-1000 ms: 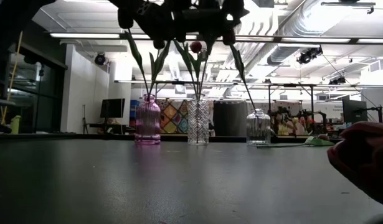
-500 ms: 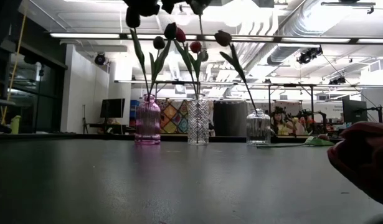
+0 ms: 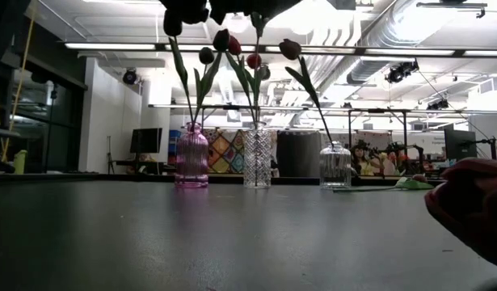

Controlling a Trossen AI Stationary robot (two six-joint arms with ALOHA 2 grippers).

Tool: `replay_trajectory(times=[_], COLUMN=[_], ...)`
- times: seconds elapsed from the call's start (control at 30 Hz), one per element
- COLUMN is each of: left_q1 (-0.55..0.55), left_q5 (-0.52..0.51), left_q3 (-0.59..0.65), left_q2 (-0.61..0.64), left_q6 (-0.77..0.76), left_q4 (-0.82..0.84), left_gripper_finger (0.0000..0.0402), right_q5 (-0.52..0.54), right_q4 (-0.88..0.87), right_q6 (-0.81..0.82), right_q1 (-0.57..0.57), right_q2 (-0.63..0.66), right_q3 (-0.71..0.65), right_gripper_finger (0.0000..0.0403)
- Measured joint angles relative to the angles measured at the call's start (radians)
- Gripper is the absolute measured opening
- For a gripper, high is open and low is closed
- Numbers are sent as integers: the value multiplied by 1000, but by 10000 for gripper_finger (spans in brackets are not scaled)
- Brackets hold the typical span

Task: Sort flowers into vase by color
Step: Put the red tulip into the left transparent flower vase

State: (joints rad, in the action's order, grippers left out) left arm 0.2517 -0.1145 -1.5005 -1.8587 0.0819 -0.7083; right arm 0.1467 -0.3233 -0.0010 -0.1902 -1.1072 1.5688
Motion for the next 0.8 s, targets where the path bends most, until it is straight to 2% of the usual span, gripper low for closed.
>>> replay_trajectory(times=[0.23,0.4,0.5,0.57,0.63,0.8], left_q1=[-29,-48,-60,-67,-72,-76], left_q5=[5,62,78,78,78,79], left_q3=[0,0,0,0,0,0], left_q2=[0,0,0,0,0,0], left_q6=[105,194,261,305,345,402], left_q4=[0,1,1,2,3,6], left_gripper_finger=[196,196,196,196,196,196], right_q5=[14,181,246,253,224,18], right_q4=[-2,-36,-61,-76,-86,-96], right_q6=[4,47,78,120,158,272], right_q1=[0,0,0,-9,-27,-104], right_q2=[0,-15,-32,-46,-64,-115], right_q3=[0,0,0,0,0,0], right_gripper_finger=[271,271,271,271,271,271])
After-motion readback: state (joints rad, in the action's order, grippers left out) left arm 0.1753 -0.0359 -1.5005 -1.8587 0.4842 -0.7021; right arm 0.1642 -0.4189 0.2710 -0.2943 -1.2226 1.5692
